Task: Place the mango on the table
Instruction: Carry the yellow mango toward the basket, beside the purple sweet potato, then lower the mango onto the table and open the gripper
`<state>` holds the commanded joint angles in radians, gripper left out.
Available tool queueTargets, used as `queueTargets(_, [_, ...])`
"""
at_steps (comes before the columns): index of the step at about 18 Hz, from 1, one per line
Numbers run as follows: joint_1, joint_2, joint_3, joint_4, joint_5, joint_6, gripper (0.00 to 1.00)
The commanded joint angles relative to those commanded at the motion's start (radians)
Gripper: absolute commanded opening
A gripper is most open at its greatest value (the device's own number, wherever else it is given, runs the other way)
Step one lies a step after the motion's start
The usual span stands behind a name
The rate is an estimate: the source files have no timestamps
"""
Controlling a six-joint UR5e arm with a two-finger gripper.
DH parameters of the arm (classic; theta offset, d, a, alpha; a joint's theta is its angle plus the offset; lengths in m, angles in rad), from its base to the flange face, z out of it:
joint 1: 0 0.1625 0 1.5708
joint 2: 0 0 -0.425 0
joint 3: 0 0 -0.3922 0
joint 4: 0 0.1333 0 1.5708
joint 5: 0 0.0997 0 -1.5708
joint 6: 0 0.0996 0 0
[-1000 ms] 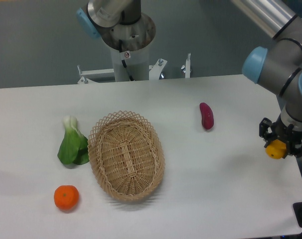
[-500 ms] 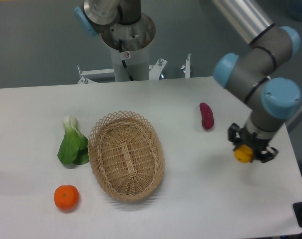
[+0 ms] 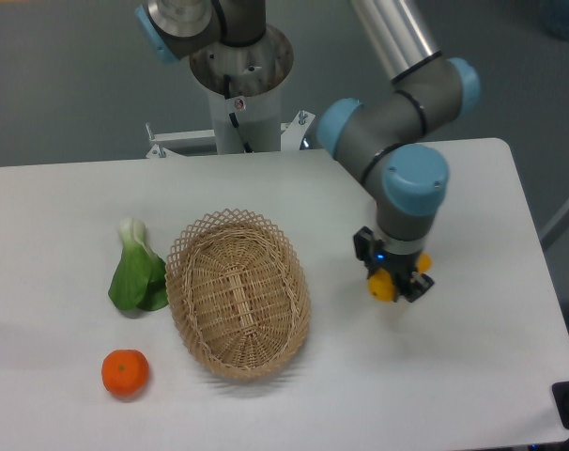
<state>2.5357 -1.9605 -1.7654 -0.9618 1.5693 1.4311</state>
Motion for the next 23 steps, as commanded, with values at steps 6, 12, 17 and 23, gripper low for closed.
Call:
queueTargets(6, [-0.022, 0.058, -0.103, -0.002, 0.003, 0.109, 0.43])
queueTargets(12, [-0.02, 0.1, -0.19, -0.003, 0.005, 0.213, 0.58])
queueTargets(17, [-0.014, 0.101, -0.193, 0.0, 0.0, 0.221, 0.97])
queueTargets(23, [0.009, 0.109, -0.152, -0.008, -0.001, 0.207, 1.0])
